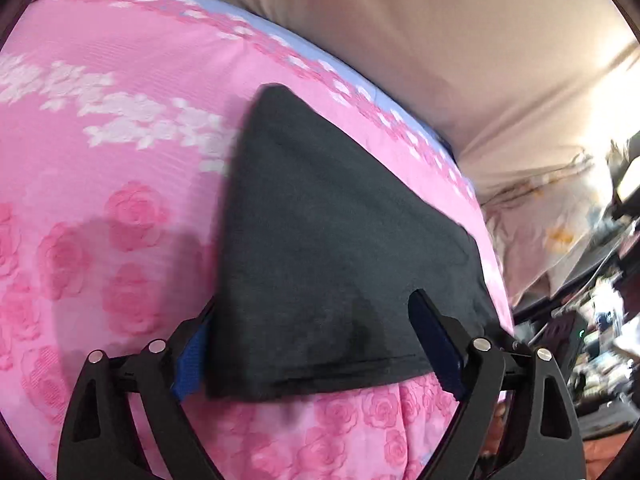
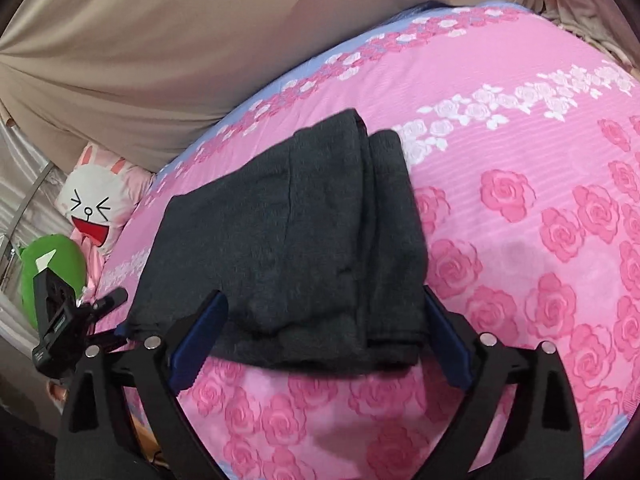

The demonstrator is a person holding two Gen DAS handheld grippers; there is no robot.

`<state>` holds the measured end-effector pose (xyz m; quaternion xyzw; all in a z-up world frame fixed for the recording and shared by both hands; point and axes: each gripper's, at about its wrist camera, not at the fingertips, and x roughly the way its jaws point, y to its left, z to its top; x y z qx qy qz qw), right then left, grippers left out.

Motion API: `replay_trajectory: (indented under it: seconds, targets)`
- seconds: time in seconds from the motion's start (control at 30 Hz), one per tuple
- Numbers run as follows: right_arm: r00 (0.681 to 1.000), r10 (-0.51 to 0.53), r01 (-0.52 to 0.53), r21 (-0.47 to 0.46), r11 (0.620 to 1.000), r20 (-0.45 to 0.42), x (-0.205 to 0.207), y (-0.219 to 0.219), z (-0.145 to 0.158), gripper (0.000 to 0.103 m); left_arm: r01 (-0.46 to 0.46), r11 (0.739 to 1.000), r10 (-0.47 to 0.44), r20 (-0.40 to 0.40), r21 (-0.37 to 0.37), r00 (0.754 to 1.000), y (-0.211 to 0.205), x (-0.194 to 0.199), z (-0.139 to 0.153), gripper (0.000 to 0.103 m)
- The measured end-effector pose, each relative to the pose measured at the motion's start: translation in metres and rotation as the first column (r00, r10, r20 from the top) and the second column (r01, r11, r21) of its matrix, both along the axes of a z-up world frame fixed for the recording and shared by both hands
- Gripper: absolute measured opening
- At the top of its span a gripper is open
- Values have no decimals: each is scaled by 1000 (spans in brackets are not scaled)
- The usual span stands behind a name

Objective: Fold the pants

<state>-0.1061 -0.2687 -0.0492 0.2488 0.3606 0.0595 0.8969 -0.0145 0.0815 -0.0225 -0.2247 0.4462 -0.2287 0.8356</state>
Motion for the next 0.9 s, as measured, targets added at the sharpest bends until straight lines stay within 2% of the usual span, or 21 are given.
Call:
replay_trajectory:
  seconds: [0.03, 0.07, 0.1, 0.2, 0.27, 0.37, 0.43, 0.47, 0.5, 0.57, 0.63, 0.67, 0.7, 0.77, 0.8, 0.83, 0.87, 0.9]
  targets:
    - [1000, -5, 5, 8, 1000, 5, 3, -1, 0, 90, 15, 999, -15, 2, 37, 1000, -9, 4, -1, 49]
    - [1000, -14, 14, 14, 1000, -2, 5, -2, 1, 62, 2, 998, -2, -5, 65, 1000, -12, 8, -2, 40]
    - [1000, -9, 9, 20, 1000, -3, 7, -4, 4, 37, -14, 997, 16, -16, 74, 1000, -12, 11, -2, 25]
    - [1000, 7, -8, 39, 999, 18, -4, -7, 17, 30, 2, 1000, -2, -11, -6, 1000, 3, 7, 17, 12]
    - [999, 26, -27, 28, 999, 36, -24, -3, 27, 30, 35, 999, -35, -15, -19, 999, 10, -5, 26, 11]
    - [999, 53, -53, -14, 999, -1, -47, 6, 24, 31, 91, 995, -90, -51, 36, 995, 10, -25, 27, 12]
    - [998, 46, -49, -74, 996, -52, -51, 11, 11, 40, 85, 988, -76, -76, 128, 994, 4, -33, 13, 19]
    - [999, 17, -20, -69, 997, -47, -53, 9, 5, 50, 77, 985, -66, -75, 152, 995, 2, -35, 8, 22]
    - [999, 5, -7, -41, 999, -49, -53, 6, 2, 55, 47, 983, -36, -68, 175, 997, -1, -35, 3, 29]
    - [999, -4, 4, 4, 1000, -49, -54, 1, 1, 58, 22, 986, -12, -63, 168, 998, 1, -36, 0, 41]
    - [999, 14, -13, 22, 1000, -42, -51, 3, 0, 67, 39, 992, -32, -63, 117, 997, 0, -32, -2, 60]
    - [999, 18, -17, 25, 1000, -33, -50, 4, 0, 75, 60, 996, -55, -60, 72, 997, -2, -30, -3, 77]
    - [1000, 22, -21, 30, 999, -22, -48, 6, -1, 83, 64, 996, -61, -57, 55, 996, -2, -31, -4, 87]
    - [1000, 22, -22, 22, 1000, 8, -43, 12, -1, 90, 46, 998, -44, -37, 53, 998, -5, -29, -5, 88]
    - [1000, 20, -20, 8, 1000, 23, -41, 15, -1, 89, 46, 997, -45, -23, 56, 999, -8, -28, -5, 88]
    - [999, 17, -17, -7, 1000, 40, -37, 18, -2, 84, 49, 997, -49, -7, 55, 999, -10, -27, -6, 84]
    - [999, 7, -6, -12, 1000, 32, -33, 18, -4, 57, 51, 997, -51, 4, 63, 999, -11, -26, -6, 70]
    - [1000, 4, -4, 1, 1000, 28, -30, 16, -4, 43, 50, 996, -50, -3, 79, 999, -13, -24, -6, 37]
